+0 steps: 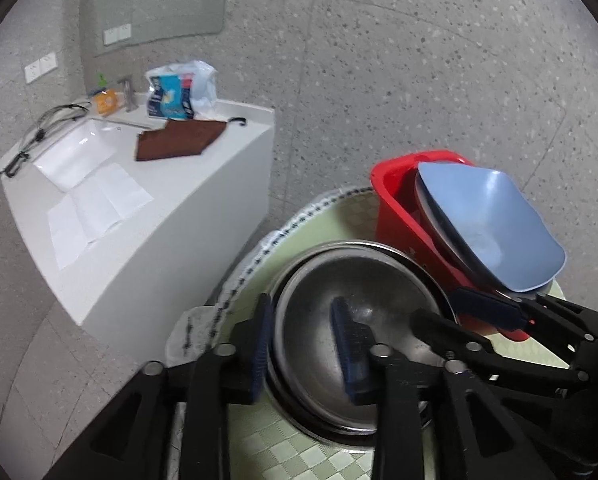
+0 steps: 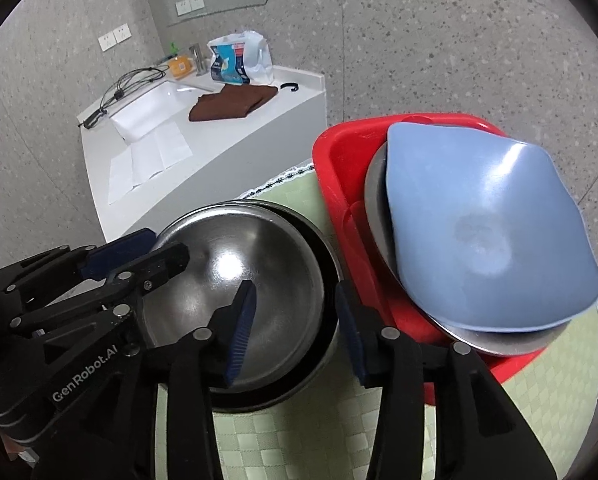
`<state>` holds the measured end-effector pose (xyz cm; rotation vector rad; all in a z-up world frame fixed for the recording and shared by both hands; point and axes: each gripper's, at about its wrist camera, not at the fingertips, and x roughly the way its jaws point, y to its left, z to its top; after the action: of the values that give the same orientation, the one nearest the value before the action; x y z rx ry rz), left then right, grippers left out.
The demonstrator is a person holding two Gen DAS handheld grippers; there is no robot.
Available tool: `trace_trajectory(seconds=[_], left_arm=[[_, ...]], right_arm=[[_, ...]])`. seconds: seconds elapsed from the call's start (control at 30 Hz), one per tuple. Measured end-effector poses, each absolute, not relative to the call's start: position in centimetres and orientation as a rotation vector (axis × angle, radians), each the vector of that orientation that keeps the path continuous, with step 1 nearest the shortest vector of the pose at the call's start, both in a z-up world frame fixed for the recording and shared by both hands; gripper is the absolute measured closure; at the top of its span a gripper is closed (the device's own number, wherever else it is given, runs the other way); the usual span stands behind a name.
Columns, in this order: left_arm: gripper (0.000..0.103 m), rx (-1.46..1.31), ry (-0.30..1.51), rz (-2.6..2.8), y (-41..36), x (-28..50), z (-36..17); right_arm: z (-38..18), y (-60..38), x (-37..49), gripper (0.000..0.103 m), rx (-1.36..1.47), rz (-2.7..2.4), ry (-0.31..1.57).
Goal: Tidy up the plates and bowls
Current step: 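Carry the bowl onto the stacked bowls beside the basin, release, then grasp the stack of steel bowls by the rim with both grippers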
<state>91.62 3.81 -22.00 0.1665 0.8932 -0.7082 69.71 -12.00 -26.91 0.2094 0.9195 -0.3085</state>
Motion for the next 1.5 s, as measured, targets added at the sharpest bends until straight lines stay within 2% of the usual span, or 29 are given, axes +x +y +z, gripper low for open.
trace_trajectory(seconds=[0.03, 0.07, 0.13, 0.2, 0.4, 0.73, 0.93, 1.27, 1.37, 1.43, 1.5], left_arm=[[0.049, 0.163, 0.882, -0.679, 4.2, 91.4, -21.7], [0.043, 0.151, 0.872, -0.661, 4.6, 91.2, -21.3], [0.023, 0.096, 0.840, -0.630, 6.1, 90.8, -20.5], [0.013, 0.057, 0.821, -0.607, 7.1, 90.1, -20.0], [0.008, 0.004, 0.783, -0.558, 10.1, 87.0, -19.8], [0.008, 0.001, 0.880, -0.557, 11.4, 85.8, -22.0], [0.008, 0.012, 0.904, -0.565, 10.3, 87.9, -22.5], [0.010, 0.053, 0.944, -0.576, 6.0, 92.8, -25.2], [0.019, 0.063, 0.963, -0.596, 4.9, 93.9, -26.3], [0.034, 0.073, 0.985, -0.621, 4.1, 94.7, -27.0], [0.043, 0.075, 1.002, -0.652, 3.4, 95.4, -27.7]], right_arm=[[-26.7, -12.0, 69.5, 0.060, 0.215, -0.312, 0.914], [-26.3, -12.1, 69.1, 0.057, 0.225, -0.320, 0.907], [-25.5, -12.1, 68.3, 0.048, 0.258, -0.317, 0.882], [-24.5, -12.0, 67.2, 0.030, 0.279, -0.329, 0.846], [-23.3, -10.9, 64.3, 0.026, 0.365, -0.327, 0.771], [-26.9, -11.1, 62.5, 0.023, 0.553, -0.368, 0.777], [-29.5, -11.6, 62.8, 0.021, 0.682, -0.383, 0.808], [-30.9, -12.8, 64.7, 0.017, 0.686, -0.453, 0.772], [-31.5, -13.5, 65.3, 0.017, 0.685, -0.469, 0.776], [-31.9, -13.8, 65.6, 0.017, 0.692, -0.474, 0.777], [-32.2, -14.0, 66.0, 0.017, 0.696, -0.471, 0.775]])
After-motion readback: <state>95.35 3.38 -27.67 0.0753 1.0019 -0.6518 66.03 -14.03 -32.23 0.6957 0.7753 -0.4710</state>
